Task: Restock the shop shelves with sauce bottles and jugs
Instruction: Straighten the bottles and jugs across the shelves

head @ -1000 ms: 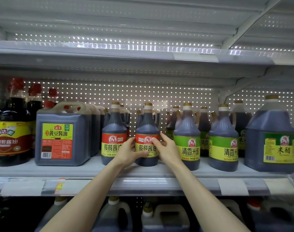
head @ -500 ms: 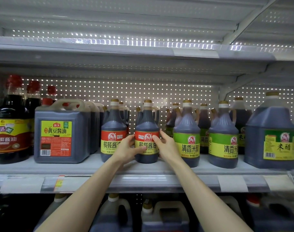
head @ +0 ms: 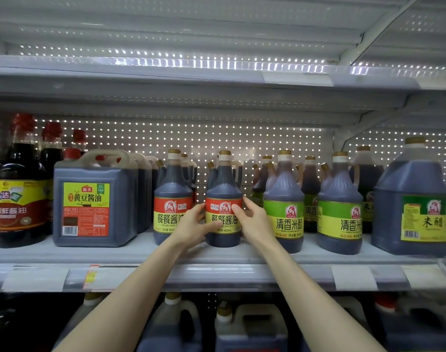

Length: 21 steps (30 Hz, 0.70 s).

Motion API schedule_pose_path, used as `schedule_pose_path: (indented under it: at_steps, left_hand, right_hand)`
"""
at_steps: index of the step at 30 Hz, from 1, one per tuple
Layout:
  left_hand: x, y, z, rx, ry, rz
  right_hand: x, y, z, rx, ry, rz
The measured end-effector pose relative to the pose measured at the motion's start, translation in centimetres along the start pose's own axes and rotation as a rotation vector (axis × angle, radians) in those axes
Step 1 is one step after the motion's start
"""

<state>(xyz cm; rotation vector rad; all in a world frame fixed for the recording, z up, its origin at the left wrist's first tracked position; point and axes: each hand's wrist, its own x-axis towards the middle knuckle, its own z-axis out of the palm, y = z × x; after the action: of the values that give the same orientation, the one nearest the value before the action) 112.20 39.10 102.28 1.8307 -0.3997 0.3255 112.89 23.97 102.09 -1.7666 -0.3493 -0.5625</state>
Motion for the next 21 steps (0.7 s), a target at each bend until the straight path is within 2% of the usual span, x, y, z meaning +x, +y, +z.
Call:
schedule_pose_path:
  at_steps: [21]
  left_hand:
    - [-0.03, 0.01, 0.14, 0.047, 0.013, 0.004]
  right_hand:
    - [-0.36, -0.65, -0.14, 0.005, -0.009, 0.011]
